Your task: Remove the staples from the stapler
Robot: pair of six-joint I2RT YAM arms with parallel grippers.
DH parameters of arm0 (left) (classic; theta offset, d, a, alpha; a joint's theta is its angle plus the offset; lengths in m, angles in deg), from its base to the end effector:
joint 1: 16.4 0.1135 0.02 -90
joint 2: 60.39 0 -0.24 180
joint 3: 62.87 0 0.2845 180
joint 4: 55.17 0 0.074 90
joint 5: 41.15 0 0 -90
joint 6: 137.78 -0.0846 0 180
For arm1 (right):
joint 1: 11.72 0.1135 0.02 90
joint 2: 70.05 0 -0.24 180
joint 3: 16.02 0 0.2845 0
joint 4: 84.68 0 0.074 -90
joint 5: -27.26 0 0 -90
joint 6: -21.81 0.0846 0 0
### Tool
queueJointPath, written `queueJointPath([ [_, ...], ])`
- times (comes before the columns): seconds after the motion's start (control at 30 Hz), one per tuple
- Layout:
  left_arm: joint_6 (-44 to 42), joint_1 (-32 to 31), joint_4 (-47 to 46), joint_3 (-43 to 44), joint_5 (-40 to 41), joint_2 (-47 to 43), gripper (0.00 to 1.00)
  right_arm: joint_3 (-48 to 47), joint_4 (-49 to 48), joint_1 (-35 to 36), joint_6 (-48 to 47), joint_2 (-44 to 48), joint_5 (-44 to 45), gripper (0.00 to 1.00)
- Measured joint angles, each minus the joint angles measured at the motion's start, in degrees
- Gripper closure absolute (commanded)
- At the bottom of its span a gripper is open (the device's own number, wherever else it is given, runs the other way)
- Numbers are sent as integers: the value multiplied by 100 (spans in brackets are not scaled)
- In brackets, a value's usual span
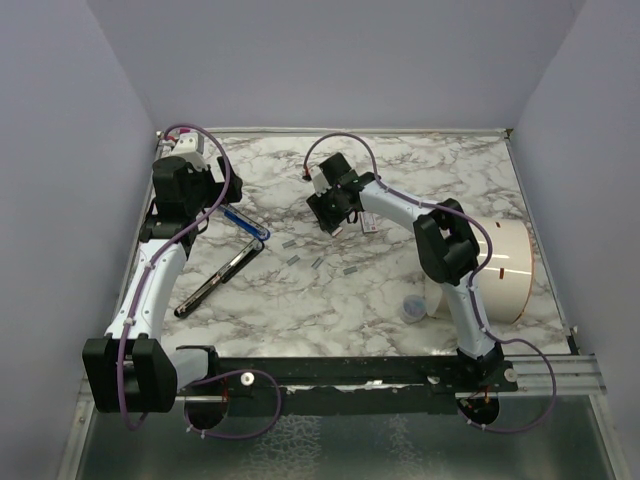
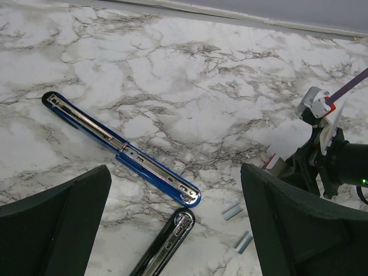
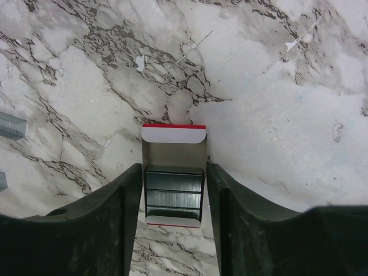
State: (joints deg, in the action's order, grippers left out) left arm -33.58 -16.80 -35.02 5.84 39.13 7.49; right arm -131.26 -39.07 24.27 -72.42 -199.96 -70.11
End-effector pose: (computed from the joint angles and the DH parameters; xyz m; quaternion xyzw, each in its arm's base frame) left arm 0.3625 -0.0168 0.2879 -0.0490 0.8128 -0.1418 0.5629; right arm 0.4204 0.3188 0.0884 -0.3471 0.9001 0.1298 0.2292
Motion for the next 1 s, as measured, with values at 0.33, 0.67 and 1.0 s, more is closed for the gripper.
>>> queueJointPath([
  [0.33, 0, 0, 0, 0, -7, 0, 1, 138, -57, 0, -234, 57, -118, 58],
  [0.67, 0, 0, 0, 2, -31, 0, 1, 1220, -306, -7, -494, 726, -389, 59],
  [1.0, 2, 0, 0, 0, -116, 0, 1, 1982, -474, 2, -509, 1222, -518, 58],
])
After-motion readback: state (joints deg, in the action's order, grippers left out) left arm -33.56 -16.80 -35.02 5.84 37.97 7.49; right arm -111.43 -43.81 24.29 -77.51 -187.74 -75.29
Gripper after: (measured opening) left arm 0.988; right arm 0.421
